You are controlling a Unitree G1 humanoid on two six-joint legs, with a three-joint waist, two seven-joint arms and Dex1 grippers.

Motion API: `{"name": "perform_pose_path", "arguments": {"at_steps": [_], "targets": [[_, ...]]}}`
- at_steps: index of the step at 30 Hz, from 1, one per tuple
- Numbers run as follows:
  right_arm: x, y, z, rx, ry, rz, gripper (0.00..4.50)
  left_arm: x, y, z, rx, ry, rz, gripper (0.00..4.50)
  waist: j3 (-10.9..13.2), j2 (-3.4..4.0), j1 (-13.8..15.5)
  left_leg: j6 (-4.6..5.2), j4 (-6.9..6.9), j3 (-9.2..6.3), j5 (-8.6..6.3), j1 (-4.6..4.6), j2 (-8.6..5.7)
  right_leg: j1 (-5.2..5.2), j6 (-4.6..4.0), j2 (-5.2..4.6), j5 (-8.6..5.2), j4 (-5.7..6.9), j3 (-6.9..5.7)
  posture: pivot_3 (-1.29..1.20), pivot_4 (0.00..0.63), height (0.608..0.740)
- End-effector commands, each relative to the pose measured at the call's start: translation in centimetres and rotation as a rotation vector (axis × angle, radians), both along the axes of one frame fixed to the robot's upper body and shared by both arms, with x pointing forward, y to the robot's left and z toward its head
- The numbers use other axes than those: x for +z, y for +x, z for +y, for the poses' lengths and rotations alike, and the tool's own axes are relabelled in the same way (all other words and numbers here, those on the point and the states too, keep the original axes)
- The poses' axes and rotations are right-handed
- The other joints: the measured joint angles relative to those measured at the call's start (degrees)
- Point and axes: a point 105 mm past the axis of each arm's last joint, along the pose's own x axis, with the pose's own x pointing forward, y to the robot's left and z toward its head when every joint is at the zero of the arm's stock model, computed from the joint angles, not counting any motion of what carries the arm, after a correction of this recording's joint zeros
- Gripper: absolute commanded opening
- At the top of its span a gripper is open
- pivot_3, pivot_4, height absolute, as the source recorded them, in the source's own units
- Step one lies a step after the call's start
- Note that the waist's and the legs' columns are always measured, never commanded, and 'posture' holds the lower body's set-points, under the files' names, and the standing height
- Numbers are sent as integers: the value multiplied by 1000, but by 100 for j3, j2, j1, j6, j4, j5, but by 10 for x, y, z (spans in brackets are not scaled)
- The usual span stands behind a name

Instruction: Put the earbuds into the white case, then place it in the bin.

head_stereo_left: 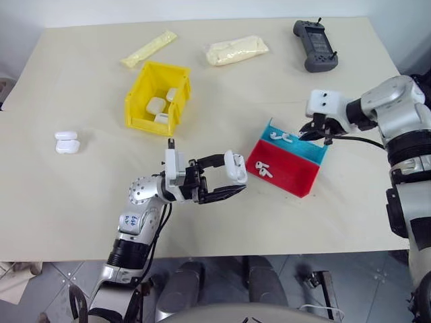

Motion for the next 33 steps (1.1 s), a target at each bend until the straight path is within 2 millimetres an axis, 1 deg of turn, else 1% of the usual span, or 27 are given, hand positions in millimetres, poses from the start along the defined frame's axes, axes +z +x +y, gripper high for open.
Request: {"name": "perform_pose_path", "arguments": {"at_steps": [1,3,5,7,9,10,14,16,19,23,30,33], "targets": [[37,-13,10,-3,243,-37,507,11,0,-4,-26,-22,-31,2797,0,0,-2,0,0,0,0,0,0,0,0,0,0,1,0,0,150,740],[44,-27,21,12,377,-16,507,13,1,-2,-26,-27,-30,2797,0,0,0,0,-2,-2,0,0,1,0,0,0,0,1,-1,0,150,740],[45,-46,31,41,514,8,507,14,0,-2,-39,-29,-28,2797,0,0,6,-1,-5,-4,0,0,3,0,0,1,0,1,-3,0,150,740],[42,-59,35,13,638,22,507,14,-1,-4,-55,-34,-19,2797,0,0,24,-1,-4,-7,-1,-2,2,0,0,0,0,1,-6,0,150,740],[44,-75,42,18,799,44,507,14,-3,-5,-74,-33,-7,2797,0,0,42,-1,1,-5,-1,-2,1,1,0,-2,0,2,-4,0,150,740],[45,-81,45,24,843,46,507,14,-4,-5,-80,-30,-5,2797,0,0,51,-1,4,-4,-1,-1,1,2,0,-2,0,3,-4,0,150,740],[45,-124,77,98,1130,168,507,17,-3,-4,-102,-14,-2,2797,0,0,83,-1,4,-6,-1,0,5,1,0,1,0,9,-3,0,150,740],[44,-136,88,120,1217,212,507,18,-2,-3,-106,-10,4,2797,0,0,106,-1,6,-7,-1,0,3,1,-1,1,0,11,-2,0,150,740],[45,-146,100,125,1328,261,507,19,-2,-4,-111,-12,12,2797,0,0,124,-1,9,-7,-1,2,0,3,-3,-2,2,13,-1,0,150,740],[37,-153,117,106,1378,293,507,26,1,-5,-110,-50,31,2797,0,0,129,-1,8,-11,-1,3,0,3,-4,-1,2,13,-3,0,150,740],[28,-156,117,70,1395,316,507,28,2,-6,-107,-55,33,2797,0,0,118,-1,6,-8,-1,5,1,3,-4,2,2,14,-1,0,150,740],[29,-157,117,75,1405,319,507,28,2,-7,-107,-54,32,2797,0,0,119,0,6,-7,-1,6,0,4,-4,1,2,13,-1,0,150,740]]}}
